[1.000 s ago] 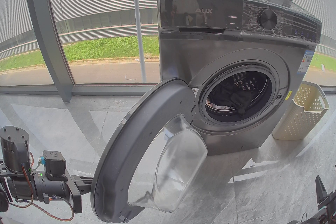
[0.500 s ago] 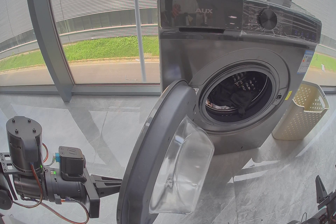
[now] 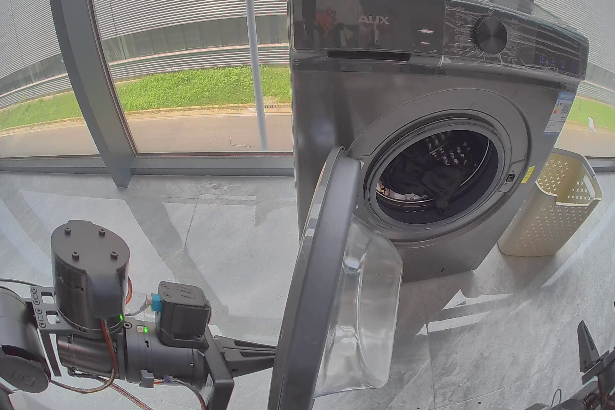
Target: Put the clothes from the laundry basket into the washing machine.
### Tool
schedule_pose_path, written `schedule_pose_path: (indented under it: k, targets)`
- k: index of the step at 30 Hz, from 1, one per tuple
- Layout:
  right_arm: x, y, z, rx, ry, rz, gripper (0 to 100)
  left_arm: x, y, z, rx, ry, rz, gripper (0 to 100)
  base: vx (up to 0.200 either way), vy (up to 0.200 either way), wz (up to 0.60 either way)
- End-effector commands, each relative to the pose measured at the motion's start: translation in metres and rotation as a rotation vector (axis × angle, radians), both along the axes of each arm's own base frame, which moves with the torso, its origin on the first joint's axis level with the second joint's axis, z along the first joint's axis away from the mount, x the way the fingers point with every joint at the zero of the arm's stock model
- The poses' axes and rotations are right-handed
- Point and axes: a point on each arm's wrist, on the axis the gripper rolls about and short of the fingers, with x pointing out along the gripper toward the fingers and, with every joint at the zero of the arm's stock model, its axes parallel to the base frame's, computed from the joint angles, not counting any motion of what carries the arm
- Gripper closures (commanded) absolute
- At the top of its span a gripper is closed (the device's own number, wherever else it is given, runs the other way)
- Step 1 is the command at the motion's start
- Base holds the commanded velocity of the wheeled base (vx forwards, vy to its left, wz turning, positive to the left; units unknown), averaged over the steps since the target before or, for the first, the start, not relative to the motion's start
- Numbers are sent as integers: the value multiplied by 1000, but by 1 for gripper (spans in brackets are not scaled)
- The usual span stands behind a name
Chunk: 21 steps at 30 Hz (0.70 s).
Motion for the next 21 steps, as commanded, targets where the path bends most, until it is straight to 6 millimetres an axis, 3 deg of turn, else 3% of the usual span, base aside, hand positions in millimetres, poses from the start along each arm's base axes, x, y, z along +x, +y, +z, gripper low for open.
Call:
schedule_pose_path:
  k: [1,9,14,21]
  targets:
    - [-1,0,0,0,-17,0,0,11,-16,-5,8,9,-15,100,0,0,0]
    - [-1,0,0,1,-17,0,0,16,-80,-1,-76,35,-54,100,0,0,0]
    - [-1,0,0,1,-17,0,0,14,-111,2,-136,47,-50,100,0,0,0]
    - [-1,0,0,1,-17,0,0,10,-118,4,-174,28,-63,100,0,0,0]
